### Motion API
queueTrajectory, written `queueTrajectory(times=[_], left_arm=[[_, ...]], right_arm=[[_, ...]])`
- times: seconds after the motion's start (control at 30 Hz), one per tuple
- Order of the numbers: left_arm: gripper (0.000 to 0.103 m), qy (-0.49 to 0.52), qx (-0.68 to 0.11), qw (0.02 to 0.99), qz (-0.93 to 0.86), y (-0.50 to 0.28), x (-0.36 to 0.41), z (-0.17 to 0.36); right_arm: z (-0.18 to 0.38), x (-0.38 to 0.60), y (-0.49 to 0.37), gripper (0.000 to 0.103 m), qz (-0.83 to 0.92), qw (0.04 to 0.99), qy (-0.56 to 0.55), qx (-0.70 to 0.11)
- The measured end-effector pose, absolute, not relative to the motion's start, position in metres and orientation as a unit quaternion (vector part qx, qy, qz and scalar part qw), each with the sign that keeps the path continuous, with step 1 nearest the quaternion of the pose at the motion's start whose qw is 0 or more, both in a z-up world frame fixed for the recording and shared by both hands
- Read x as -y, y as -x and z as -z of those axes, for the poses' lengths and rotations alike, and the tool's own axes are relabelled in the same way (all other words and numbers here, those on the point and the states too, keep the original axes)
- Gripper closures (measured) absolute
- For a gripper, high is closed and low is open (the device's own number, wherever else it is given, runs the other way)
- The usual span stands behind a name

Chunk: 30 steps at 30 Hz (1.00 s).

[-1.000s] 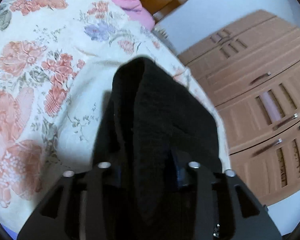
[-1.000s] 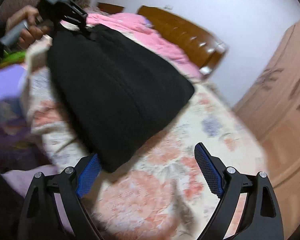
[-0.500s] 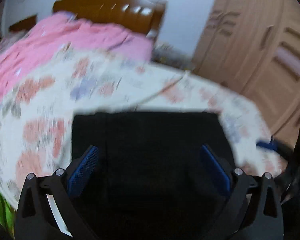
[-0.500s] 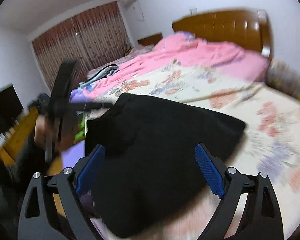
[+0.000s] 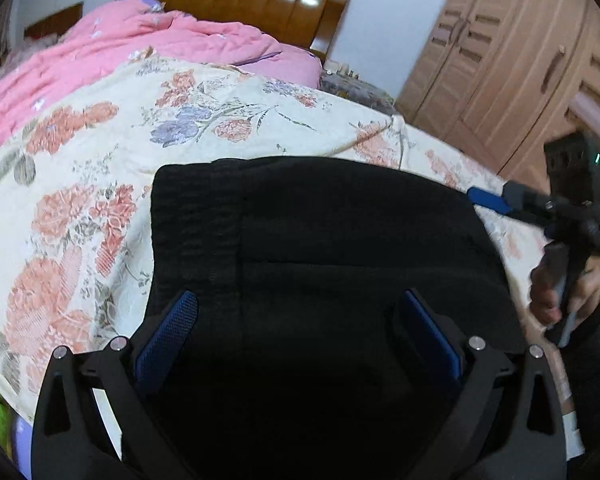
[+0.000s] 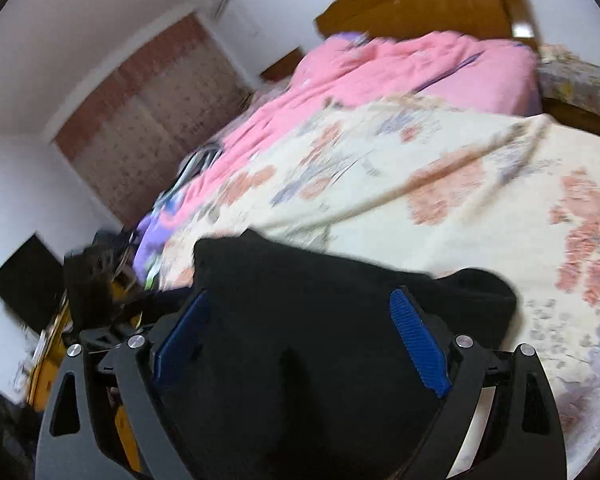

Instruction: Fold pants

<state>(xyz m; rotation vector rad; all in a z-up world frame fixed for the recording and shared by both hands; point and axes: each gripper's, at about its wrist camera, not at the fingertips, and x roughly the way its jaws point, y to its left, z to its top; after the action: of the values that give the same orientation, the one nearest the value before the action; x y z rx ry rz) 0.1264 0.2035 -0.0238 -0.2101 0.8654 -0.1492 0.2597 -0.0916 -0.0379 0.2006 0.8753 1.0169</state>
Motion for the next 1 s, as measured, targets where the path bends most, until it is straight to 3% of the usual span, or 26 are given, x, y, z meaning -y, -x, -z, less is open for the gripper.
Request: queueTrajectory(times=[0.1,0.2,0.33,0.43,0.6,0.73,1.0], left_arm=[[0.002,0.053,-0.423,0.903,0.060,-0.127,-0.191,0.025],[0.002,0.052,-0.419,0.905,0.055,-0.122,-0.191,0.013],[0.002,0.121,-0.372,0.917,0.082,-0.112,-0.211,-0.024],[0.002,0.116,-0.378,0.914,0.087,-0.134,-0.214,-0.032],[0.002,0.103,-0.444,0.887,0.078,-0.189,-0.210,0.004],[0.002,0.122,-0.454,0.880,0.069,-0.192,-0.218,0.012],[0.002,0.095,-0.467,0.878,0.042,-0.194,-0.216,0.023]], right_arm=[[0.055,0.077,-0.269,0.016,-0.435,0.787,-0.039,-0.436],[0.040,0.091,-0.263,0.015,-0.408,0.812,-0.066,-0.411],[0.003,0.104,-0.202,0.014,-0.445,0.823,-0.052,-0.349],[0.002,0.101,-0.151,0.014,-0.498,0.794,-0.023,-0.348],[0.032,0.077,-0.090,0.014,-0.567,0.729,-0.015,-0.383],[0.054,0.092,-0.083,0.014,-0.562,0.723,-0.058,-0.398],[0.048,0.130,-0.065,0.014,-0.571,0.700,-0.123,-0.411]])
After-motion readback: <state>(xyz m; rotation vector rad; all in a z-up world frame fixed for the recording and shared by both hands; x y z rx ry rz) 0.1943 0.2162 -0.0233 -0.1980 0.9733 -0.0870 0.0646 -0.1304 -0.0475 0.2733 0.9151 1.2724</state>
